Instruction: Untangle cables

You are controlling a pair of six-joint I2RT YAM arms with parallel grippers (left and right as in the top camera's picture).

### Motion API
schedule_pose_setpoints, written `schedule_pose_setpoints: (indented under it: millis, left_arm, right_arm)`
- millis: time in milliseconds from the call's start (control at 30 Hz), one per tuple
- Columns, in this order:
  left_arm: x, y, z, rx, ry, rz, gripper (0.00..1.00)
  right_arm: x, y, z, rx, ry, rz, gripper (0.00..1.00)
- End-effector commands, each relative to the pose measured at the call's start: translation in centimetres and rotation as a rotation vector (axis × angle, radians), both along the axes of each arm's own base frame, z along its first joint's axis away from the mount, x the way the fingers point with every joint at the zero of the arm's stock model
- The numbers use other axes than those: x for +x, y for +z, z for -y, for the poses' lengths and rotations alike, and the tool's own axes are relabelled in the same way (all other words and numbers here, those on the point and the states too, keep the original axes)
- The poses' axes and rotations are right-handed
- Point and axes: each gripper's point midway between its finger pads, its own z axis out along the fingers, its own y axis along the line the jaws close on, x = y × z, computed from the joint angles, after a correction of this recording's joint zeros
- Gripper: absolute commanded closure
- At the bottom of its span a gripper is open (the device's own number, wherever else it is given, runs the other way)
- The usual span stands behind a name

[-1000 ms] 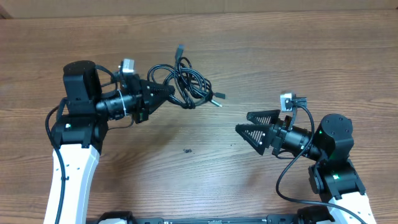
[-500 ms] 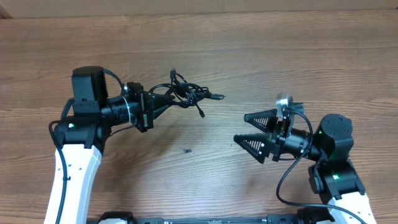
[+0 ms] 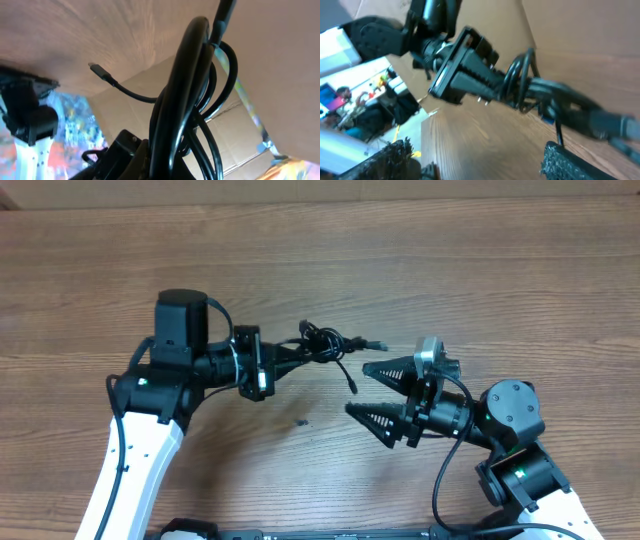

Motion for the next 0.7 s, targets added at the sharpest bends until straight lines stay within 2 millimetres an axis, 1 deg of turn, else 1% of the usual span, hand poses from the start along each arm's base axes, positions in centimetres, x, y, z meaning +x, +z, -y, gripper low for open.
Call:
schedule_pose_setpoints:
  millis: [0,33,67,133,167,267,433,533,567,600,633,667]
  left_arm:
    - [-0.6,0.9,1.2,-0.038,0.007,-0.077,0.96]
    - [-0.7,0.9,1.3,-0.042,0.008,-0.092,0.96]
    - [-1.0,0.9,1.7,-0.049,0.007,-0.115,0.96]
    - [-1.4,1.0,2.4,-0.052,-0.013,-0.122,0.96]
    - [-1.6,0.9,2.6,-0.051,-0.019,-0.124,0.96]
    - [-1.6,0.9,2.6,-0.051,-0.019,-0.123,0.96]
    - [-1.6,0.9,2.5,-0.051,-0.019,-0.124,0.96]
    - [-1.5,0.9,2.5,-0.048,-0.016,-0.123,0.95]
    - [-1.5,0.9,2.5,-0.049,-0.016,-0.122,0.96]
    - [-1.5,0.9,2.5,-0.049,-0.017,-0.123,0.96]
    - [-1.5,0.9,2.5,-0.049,-0.017,-0.123,0.96]
    - [-1.6,0.9,2.5,-0.049,-0.018,-0.123,0.96]
  right_arm:
    - [0.7,0.9,0.1,0.025,-0.050,0.000,0.24]
    - [0.6,0.8,-0.1,0.023,-0.044,-0.003,0.29]
    - [0.5,0.7,-0.2,0.022,-0.039,-0.007,0.32]
    - [0.8,0.1,-0.5,0.019,-0.037,-0.042,0.34]
    - [1.1,-0.4,-0.7,0.011,-0.037,-0.056,0.37]
    - [1.7,-0.9,-1.1,0.009,-0.030,-0.061,0.43]
    - [2.4,-1.1,-1.5,0.013,-0.026,-0.053,0.43]
    - [2.4,-1.0,-1.5,0.016,-0.026,-0.047,0.46]
    - [2.4,-1.0,-1.5,0.016,-0.027,-0.046,0.48]
    - [2.4,-0.9,-1.5,0.017,-0.026,-0.044,0.52]
    - [2.4,-0.9,-1.5,0.017,-0.026,-0.044,0.53]
    - [2.4,-0.9,-1.5,0.018,-0.026,-0.043,0.58]
